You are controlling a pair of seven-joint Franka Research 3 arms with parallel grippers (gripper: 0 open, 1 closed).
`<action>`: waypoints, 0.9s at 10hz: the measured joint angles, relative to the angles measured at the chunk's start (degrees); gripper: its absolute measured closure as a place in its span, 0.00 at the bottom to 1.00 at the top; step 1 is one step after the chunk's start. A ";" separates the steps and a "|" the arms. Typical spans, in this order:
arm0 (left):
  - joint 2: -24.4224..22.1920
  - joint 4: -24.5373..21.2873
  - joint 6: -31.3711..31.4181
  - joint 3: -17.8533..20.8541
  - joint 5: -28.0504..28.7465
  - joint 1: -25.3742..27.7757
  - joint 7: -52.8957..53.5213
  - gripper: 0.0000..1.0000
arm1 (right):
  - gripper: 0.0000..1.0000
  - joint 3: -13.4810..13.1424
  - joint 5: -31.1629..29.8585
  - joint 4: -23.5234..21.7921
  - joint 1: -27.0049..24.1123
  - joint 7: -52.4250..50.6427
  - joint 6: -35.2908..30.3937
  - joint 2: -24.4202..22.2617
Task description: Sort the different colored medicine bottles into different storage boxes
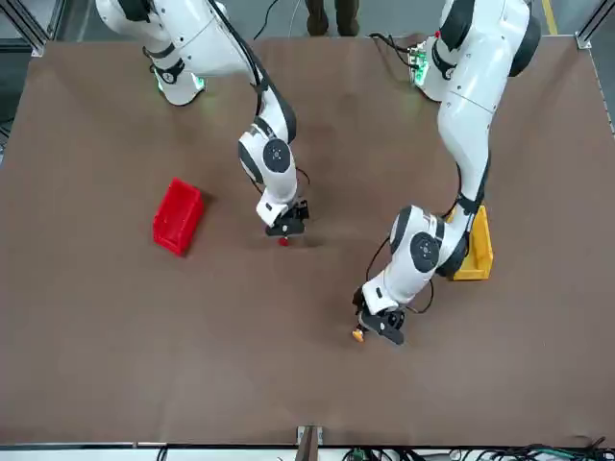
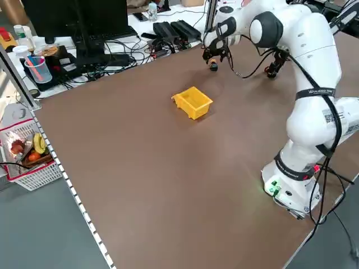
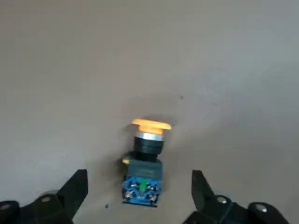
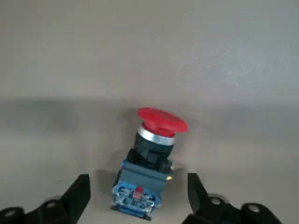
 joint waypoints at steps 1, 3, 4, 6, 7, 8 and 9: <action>0.21 0.03 0.59 0.00 0.00 -0.18 -0.11 0.09 | 0.14 -0.03 -0.58 -0.01 -0.27 0.78 0.08 0.08; 0.54 0.05 1.78 0.16 0.01 -0.12 -0.10 0.19 | 0.45 -0.01 -0.82 -0.01 -0.66 1.76 0.44 0.09; 0.85 0.04 2.43 0.21 0.01 -0.08 -0.09 0.20 | 0.59 0.04 -1.00 0.00 -0.77 2.39 0.64 0.08; 1.36 0.04 3.33 0.23 0.02 -0.08 -0.09 0.23 | 0.59 0.03 -1.50 -0.02 -1.71 3.18 0.48 -0.13; 1.59 0.05 3.88 0.22 0.02 -0.09 -0.09 0.25 | 0.59 -0.07 -1.79 -0.29 -4.08 0.97 0.05 -1.16; 1.71 0.06 4.17 0.21 0.02 -0.10 -0.12 0.27 | 0.59 -0.18 -1.82 -1.69 -8.34 -4.14 -0.57 -3.85; 1.74 0.07 4.37 0.21 0.02 -0.11 -0.13 0.29 | 0.59 -0.28 -1.92 -3.85 -13.92 -11.01 -3.00 -8.14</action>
